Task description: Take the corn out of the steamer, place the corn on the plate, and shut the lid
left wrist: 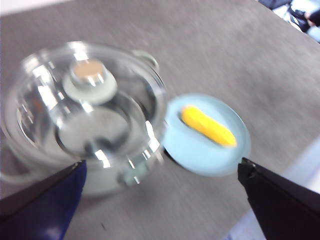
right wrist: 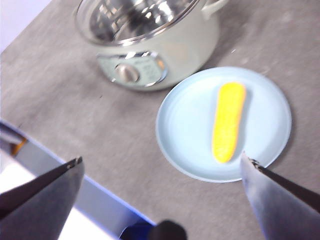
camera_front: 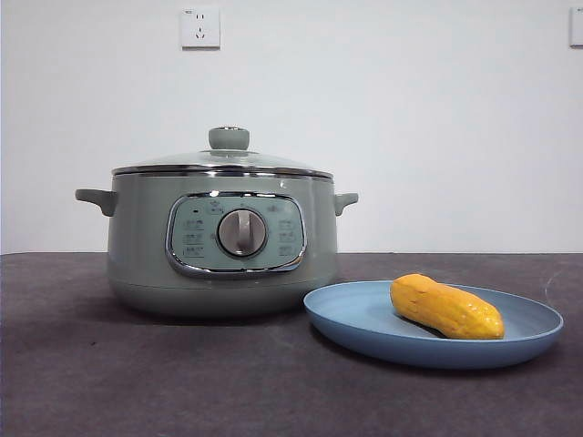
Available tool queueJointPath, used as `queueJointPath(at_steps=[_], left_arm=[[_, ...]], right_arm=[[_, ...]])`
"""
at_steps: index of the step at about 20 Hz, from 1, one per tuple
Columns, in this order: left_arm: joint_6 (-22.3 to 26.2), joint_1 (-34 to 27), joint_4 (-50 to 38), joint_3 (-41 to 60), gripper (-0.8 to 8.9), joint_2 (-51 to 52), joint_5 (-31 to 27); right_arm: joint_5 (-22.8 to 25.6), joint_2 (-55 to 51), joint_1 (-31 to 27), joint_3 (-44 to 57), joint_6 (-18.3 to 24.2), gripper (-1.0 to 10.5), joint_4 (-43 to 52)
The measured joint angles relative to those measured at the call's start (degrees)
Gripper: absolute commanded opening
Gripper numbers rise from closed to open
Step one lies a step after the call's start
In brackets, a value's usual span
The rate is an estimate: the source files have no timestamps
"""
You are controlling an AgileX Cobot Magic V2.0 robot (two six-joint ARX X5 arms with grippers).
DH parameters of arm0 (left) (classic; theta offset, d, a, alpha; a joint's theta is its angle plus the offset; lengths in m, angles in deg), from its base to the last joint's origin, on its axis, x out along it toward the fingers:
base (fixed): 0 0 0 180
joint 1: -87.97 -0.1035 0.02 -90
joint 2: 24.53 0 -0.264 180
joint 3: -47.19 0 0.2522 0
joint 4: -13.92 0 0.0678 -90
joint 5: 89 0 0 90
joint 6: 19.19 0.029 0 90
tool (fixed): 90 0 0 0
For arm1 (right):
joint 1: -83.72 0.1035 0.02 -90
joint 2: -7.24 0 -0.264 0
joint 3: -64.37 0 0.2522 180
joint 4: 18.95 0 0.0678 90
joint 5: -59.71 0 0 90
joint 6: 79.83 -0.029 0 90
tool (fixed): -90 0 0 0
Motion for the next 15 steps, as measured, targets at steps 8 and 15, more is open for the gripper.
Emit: queueJointPath(at_steps=[8,15], left_arm=[[-0.2,0.0,10.8,0.0,1.92,3.2,2.7],[-0.2,0.0,12.0,0.0,-0.06,3.0,2.7]], right_arm=[[-1.6,0.9,0.0,0.0,0.9,3.6,-1.4],[-1.6,1.1,0.0,0.0,1.2,-0.1,-1.6]])
